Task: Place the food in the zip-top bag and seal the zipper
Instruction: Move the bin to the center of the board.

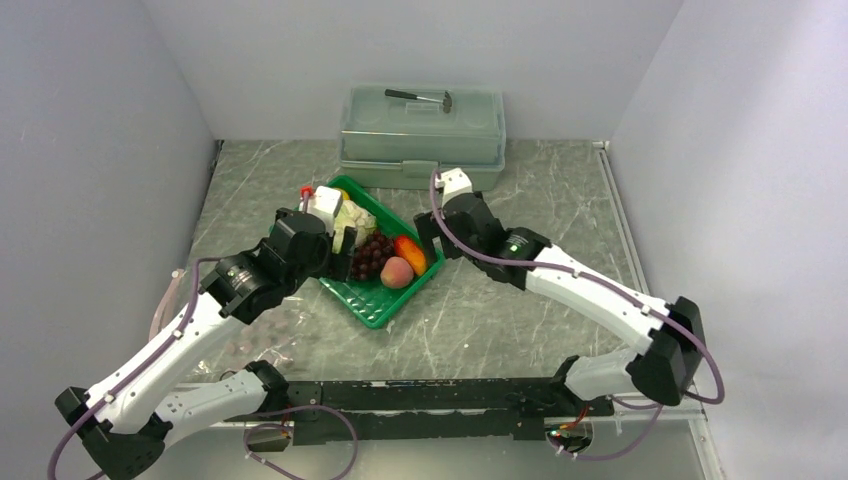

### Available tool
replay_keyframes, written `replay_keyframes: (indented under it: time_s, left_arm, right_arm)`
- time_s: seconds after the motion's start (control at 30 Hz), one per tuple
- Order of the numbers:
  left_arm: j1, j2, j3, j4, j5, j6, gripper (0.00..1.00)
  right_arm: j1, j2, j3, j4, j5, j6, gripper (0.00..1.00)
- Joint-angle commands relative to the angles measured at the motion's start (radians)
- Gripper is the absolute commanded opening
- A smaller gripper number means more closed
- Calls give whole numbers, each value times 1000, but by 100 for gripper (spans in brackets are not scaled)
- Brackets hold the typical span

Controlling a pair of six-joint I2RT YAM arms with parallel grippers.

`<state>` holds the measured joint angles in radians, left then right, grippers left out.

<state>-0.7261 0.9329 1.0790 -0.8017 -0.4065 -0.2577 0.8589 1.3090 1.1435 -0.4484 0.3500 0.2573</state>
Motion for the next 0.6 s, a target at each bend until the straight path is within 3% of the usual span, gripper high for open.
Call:
replay_keyframes:
  time_s: [0.0, 0.57]
  left_arm:
    - [-4, -18, 19, -9, -76, -24, 99]
    - [-3, -23, 22, -17, -84, -31, 99]
  right_arm:
    - [-18, 70, 77, 15, -41, 8, 93]
    - [-133, 377, 199, 13, -201, -5, 59]
